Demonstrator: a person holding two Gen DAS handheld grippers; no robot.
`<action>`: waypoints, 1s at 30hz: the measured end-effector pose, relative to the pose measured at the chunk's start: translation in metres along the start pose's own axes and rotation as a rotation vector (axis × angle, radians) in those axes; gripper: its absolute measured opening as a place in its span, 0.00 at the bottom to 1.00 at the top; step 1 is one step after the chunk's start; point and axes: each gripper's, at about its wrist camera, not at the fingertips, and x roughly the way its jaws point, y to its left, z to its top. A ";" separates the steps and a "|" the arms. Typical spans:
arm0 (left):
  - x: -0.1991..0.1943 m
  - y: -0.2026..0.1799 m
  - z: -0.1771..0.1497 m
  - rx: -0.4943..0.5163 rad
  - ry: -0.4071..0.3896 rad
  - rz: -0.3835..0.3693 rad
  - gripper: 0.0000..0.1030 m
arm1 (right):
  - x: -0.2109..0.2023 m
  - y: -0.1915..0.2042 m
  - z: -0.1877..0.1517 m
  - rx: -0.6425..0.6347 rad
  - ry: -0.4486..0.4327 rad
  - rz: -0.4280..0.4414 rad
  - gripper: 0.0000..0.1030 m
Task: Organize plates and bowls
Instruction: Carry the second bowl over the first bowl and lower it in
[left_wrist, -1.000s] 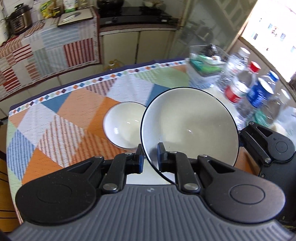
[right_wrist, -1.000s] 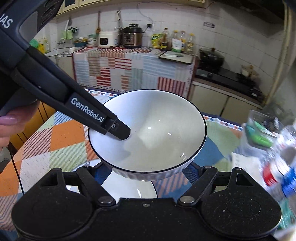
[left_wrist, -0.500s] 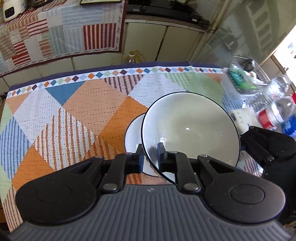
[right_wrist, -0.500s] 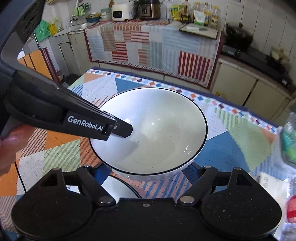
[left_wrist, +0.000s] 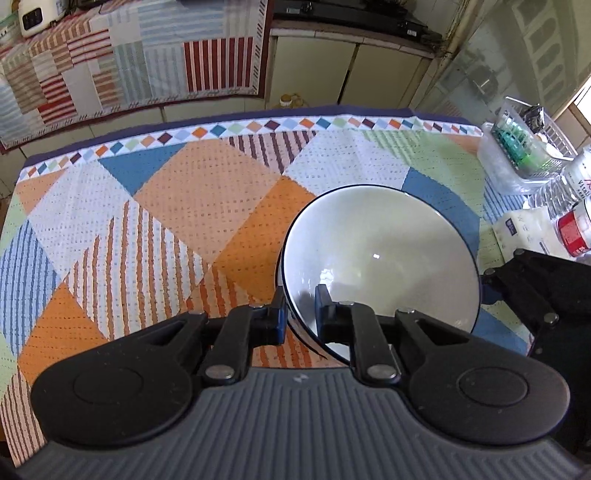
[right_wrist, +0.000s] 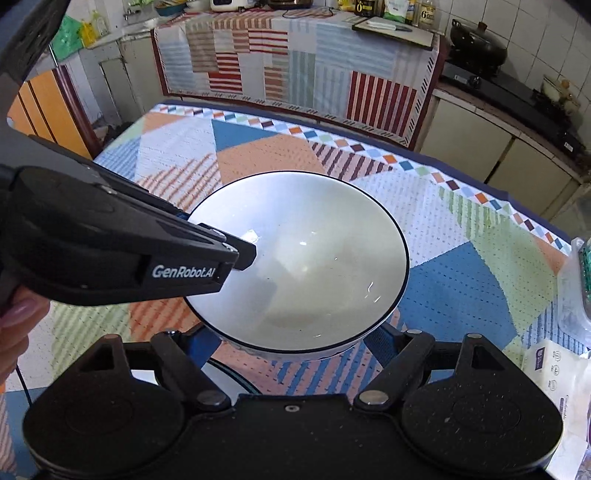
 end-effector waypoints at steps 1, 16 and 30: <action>0.001 0.000 0.000 -0.001 -0.005 0.005 0.13 | 0.000 0.000 0.000 0.004 -0.005 -0.007 0.83; -0.010 -0.001 0.002 -0.021 -0.059 -0.005 0.31 | 0.005 0.005 -0.007 0.000 -0.017 -0.075 0.91; -0.096 -0.014 -0.016 0.078 -0.126 -0.068 0.40 | -0.041 0.014 -0.032 0.079 -0.083 -0.072 0.92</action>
